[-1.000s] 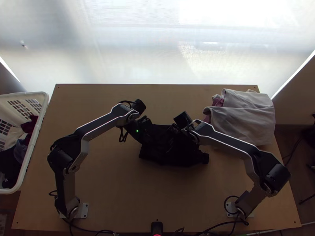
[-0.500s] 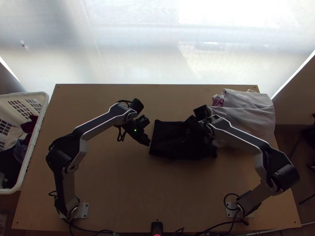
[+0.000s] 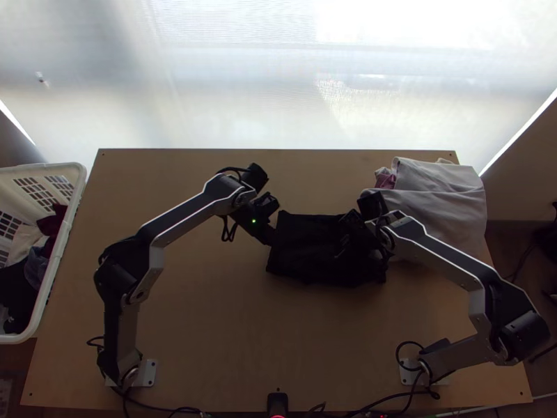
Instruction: Fold the t-shirt
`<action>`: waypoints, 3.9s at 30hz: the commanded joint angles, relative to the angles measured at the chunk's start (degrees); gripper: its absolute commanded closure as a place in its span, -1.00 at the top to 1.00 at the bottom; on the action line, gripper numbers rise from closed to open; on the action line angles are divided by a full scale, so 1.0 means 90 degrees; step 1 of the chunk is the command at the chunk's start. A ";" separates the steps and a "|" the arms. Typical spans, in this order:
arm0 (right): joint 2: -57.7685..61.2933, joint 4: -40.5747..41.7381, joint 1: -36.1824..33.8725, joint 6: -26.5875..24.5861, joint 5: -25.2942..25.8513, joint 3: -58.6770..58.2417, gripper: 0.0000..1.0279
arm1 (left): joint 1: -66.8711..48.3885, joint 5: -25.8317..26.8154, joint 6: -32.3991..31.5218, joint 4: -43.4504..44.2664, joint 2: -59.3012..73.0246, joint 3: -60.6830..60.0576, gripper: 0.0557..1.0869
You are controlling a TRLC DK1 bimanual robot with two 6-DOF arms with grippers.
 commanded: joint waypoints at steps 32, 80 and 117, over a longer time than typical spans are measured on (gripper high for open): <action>-0.2877 -0.2101 -0.1266 0.0003 0.0000 0.0097 0.09 | -0.0365 -0.0431 -0.0163 -0.0290 0.0999 0.1174 0.27; 0.1723 0.2615 0.5374 -0.0280 0.6455 0.0048 0.77 | 0.3248 -0.0324 -0.0192 -0.0788 -0.2907 0.0109 0.92; 0.3002 0.5799 0.4544 -0.2165 0.7461 -0.0460 -0.95 | 0.4439 -0.0187 0.0550 -0.0788 -0.3415 -0.0662 0.92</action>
